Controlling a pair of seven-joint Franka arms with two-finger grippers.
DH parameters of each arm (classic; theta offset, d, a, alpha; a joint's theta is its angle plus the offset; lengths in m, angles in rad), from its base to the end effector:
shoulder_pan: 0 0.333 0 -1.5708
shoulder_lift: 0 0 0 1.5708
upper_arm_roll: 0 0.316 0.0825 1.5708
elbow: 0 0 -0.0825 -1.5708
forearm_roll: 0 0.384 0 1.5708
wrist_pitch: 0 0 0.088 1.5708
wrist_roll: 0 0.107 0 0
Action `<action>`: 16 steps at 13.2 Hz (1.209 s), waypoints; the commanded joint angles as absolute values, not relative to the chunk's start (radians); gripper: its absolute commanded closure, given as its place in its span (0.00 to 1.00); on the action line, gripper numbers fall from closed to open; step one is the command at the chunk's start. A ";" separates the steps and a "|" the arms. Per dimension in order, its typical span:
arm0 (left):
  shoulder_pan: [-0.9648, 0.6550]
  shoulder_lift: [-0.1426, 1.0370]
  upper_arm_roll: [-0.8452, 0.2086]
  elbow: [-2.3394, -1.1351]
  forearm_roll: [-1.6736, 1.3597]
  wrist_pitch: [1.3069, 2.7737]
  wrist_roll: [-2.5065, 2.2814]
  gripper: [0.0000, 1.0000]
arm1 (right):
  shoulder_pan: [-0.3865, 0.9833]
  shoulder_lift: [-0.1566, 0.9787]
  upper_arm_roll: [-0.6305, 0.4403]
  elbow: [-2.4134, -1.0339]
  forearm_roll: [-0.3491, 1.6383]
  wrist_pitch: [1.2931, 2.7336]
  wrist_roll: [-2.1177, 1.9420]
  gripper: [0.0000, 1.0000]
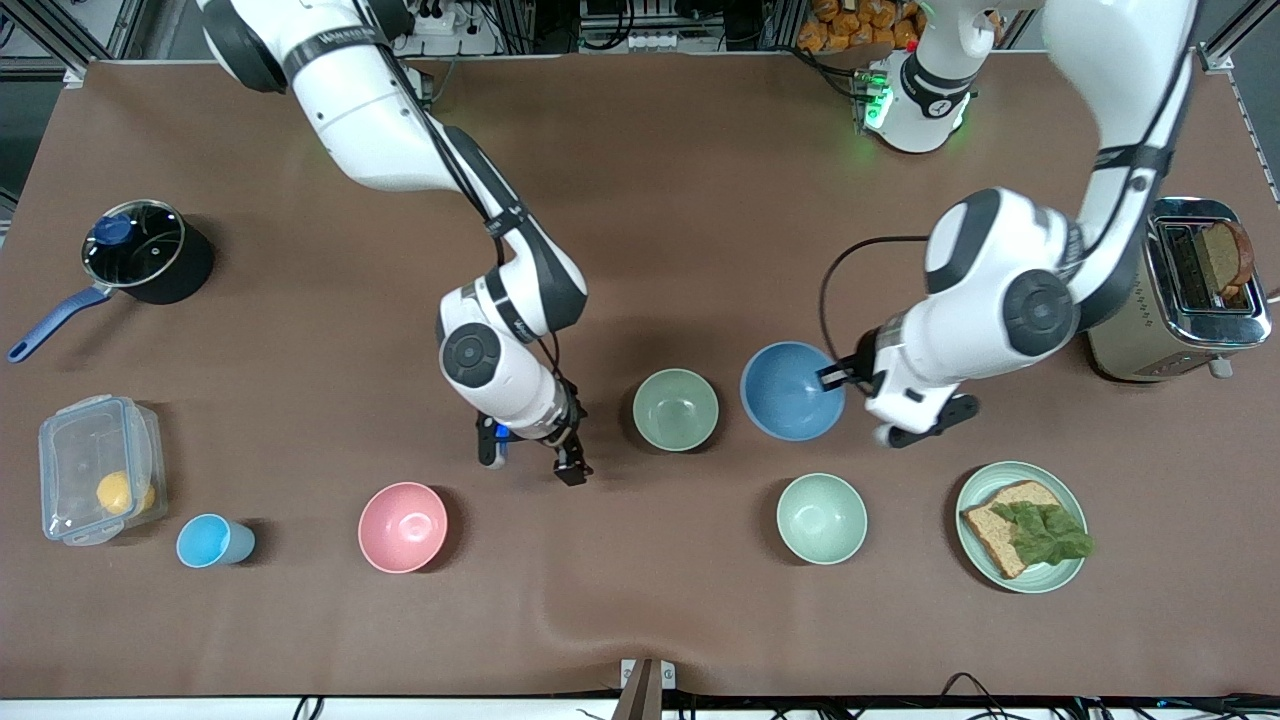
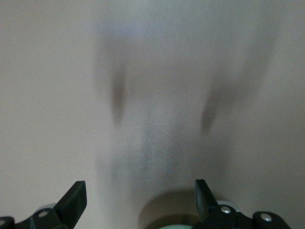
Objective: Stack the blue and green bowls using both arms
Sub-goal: 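Lift the blue bowl with the left gripper and lower it into the green bowl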
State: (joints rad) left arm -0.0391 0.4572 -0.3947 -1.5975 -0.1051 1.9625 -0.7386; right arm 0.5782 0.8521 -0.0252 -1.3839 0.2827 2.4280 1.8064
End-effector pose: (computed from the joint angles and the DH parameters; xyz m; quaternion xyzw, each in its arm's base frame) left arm 0.6172 -0.2571 0.3813 0.9728 0.1870 -0.0986 0.0946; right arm 0.6372 0.3995 0.2188 -0.7453 0.6533 0.0496 0.1238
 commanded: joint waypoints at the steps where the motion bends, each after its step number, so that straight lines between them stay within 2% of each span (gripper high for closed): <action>1: -0.087 0.520 -0.388 -1.536 -0.114 2.023 -0.776 1.00 | 0.617 0.877 -0.023 -1.374 0.304 2.459 1.851 0.00; 5: -0.172 0.590 -0.383 -1.536 -0.082 2.155 -0.912 1.00 | 0.621 0.879 -0.014 -1.376 0.304 2.493 1.907 0.00; 16: -0.258 0.698 -0.383 -1.545 0.044 2.261 -1.091 1.00 | 0.620 0.894 -0.003 -1.381 0.319 2.491 1.939 0.00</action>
State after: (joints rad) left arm -0.2442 0.6757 -0.3893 -1.5660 0.0132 2.2432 -1.0534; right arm 0.6266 0.8898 -0.0164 -1.3829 0.3005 2.4761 1.9203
